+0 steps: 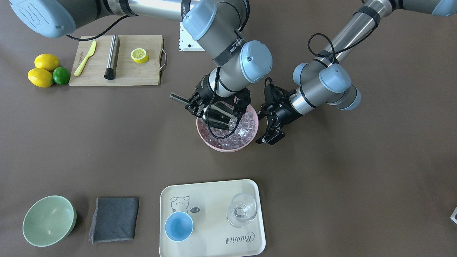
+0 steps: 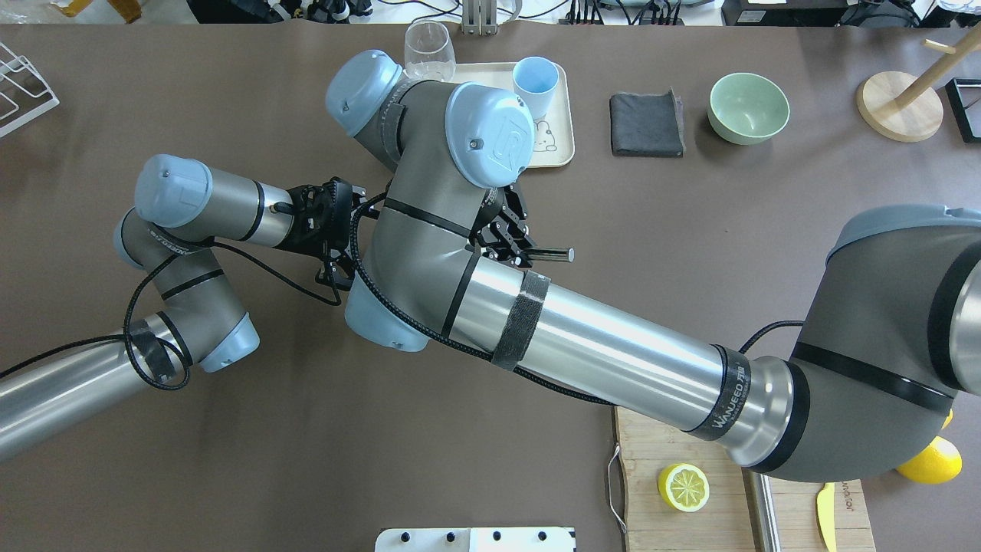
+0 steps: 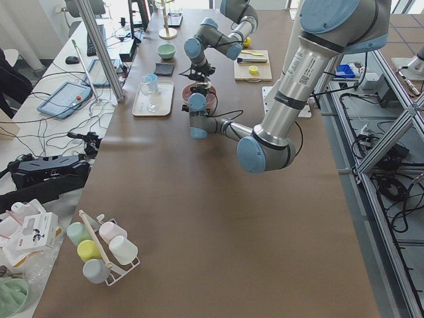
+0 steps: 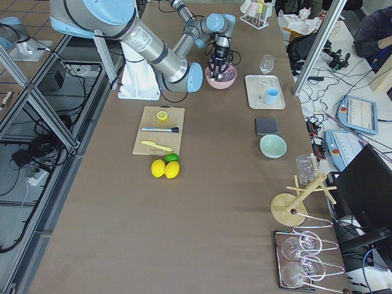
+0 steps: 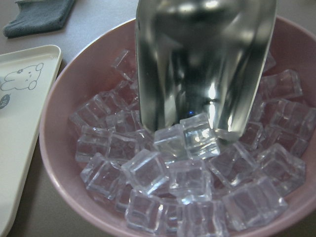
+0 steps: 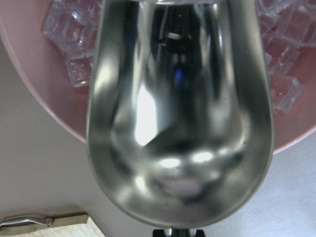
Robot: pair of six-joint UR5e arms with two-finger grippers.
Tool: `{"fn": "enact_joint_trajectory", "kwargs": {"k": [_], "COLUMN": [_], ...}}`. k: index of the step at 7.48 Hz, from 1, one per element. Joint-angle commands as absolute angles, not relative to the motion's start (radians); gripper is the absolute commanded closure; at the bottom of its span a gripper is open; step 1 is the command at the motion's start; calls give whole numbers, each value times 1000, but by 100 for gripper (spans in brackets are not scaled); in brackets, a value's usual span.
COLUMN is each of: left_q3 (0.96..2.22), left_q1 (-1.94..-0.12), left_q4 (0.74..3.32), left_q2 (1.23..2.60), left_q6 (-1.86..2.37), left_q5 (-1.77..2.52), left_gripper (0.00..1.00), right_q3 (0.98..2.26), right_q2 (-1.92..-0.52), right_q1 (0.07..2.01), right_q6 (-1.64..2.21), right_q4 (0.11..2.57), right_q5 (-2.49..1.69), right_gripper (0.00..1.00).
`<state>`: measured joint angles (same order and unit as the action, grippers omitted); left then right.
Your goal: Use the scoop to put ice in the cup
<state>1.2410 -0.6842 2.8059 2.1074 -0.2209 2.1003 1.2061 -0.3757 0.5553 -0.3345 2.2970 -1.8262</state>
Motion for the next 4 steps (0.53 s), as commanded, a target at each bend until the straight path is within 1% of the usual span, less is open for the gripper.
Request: {"fn": "enact_joint_trajectory", "kwargs": {"k": [1, 4], "left_q3": [1241, 1241], "left_q1": [-684, -684], "left_q4": [2807, 2807], "left_q2": [2108, 2108], "left_q6": [-221, -221], "left_q5": [2100, 2100], "left_gripper": [3, 3], "right_q3": [1209, 1200], "right_q2": [-373, -364], "right_q1": [555, 555], "right_q6": [-341, -341], "right_q4": [2278, 2257], "right_q5": [-1827, -1825], "right_gripper": [100, 100]}}
